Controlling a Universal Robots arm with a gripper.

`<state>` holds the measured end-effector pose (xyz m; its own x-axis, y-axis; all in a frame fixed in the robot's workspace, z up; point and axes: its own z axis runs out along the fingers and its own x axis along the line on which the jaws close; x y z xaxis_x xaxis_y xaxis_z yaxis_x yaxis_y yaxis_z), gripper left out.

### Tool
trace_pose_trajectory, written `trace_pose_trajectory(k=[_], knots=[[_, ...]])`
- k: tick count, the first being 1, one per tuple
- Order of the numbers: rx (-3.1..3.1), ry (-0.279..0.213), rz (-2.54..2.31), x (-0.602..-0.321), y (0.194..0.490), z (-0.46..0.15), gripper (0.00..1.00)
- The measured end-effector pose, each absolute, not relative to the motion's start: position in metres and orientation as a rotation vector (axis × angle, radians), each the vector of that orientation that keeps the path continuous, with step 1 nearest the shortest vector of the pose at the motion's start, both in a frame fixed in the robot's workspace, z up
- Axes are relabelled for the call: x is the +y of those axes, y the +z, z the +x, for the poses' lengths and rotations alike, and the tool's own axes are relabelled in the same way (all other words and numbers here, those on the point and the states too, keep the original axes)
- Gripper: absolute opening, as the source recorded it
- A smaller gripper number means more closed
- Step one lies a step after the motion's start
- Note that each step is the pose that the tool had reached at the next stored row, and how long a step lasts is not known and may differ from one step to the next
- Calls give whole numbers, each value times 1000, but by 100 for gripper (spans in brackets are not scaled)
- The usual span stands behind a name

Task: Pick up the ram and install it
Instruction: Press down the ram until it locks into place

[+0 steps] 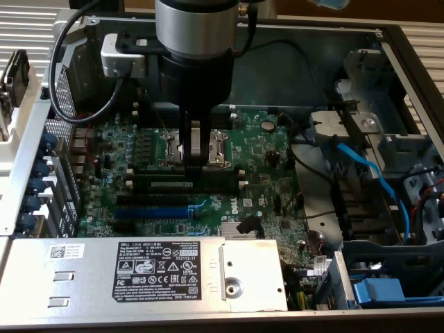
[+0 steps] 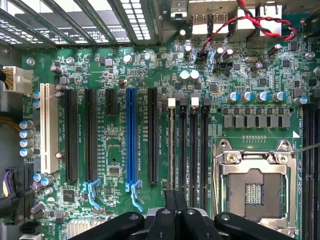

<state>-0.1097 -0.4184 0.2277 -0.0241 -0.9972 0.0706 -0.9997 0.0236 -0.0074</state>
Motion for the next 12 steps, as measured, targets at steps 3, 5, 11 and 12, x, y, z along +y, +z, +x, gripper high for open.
trace_pose_trajectory(k=[3, 5, 11, 12], knots=[[-2214, 85, 2163, -418, 227, -110, 10], [-2214, 85, 2163, -418, 227, -110, 10], [-2214, 87, 2166, -418, 226, -110, 10], [-2216, 87, 2169, -418, 229, -109, 10]])
